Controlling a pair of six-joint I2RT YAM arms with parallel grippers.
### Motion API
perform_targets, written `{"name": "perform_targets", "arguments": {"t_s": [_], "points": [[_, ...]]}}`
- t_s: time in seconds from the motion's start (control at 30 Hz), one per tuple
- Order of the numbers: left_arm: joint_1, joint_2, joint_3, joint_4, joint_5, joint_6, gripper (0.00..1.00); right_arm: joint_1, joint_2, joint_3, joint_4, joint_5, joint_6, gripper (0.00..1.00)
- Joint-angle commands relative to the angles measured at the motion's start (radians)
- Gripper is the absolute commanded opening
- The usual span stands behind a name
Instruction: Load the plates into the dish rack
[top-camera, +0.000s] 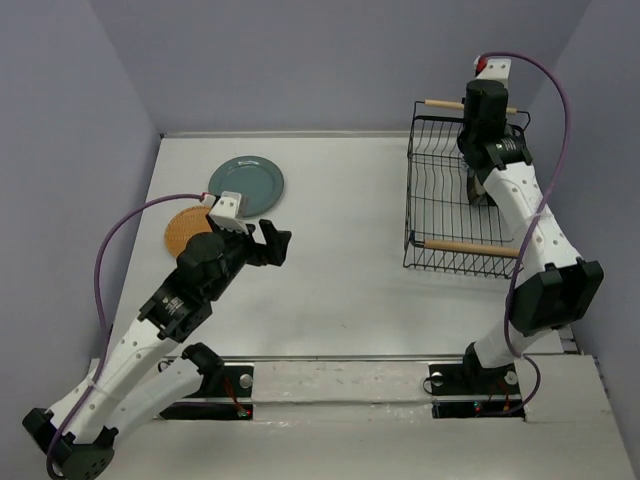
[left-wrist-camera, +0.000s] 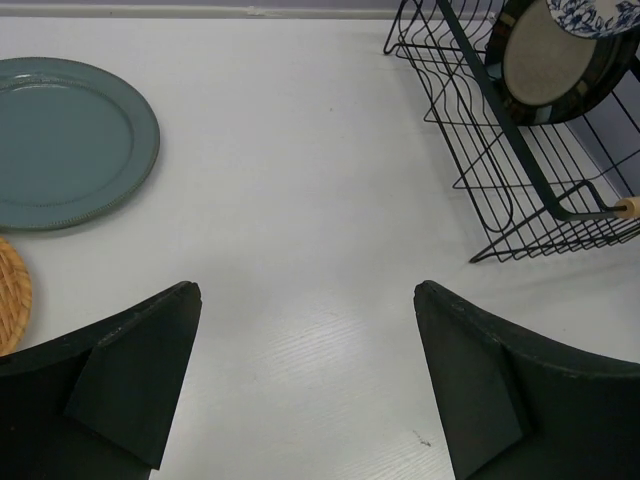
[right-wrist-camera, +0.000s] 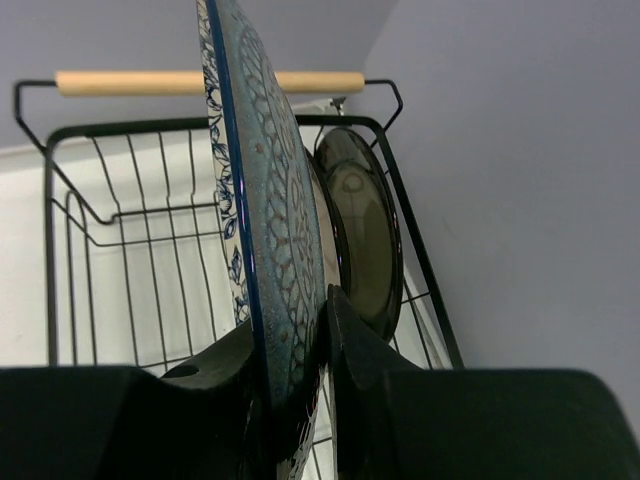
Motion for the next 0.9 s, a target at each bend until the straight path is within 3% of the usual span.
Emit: {"name": "perform_targets", "arguments": {"t_s": [0.0, 0.23, 0.87], "points": [[-0.019, -0.018, -0.002, 0.036, -0.059, 0.021, 0.99, -0.053, 0.006, 0.052, 0.13, -0.022, 0.016, 0.07], [-0.034, -0.018, -0.001, 0.031, -0.091, 0.023, 0.99, -0.134, 0.124, 0.067, 0.131, -0.13, 0.064, 0.07], [-0.039, -0.001, -0.002, 0.037, -0.113, 0.027, 0.99, -0.174, 0.268, 0.001, 0.157, -0.176, 0.062, 0.07]]}}
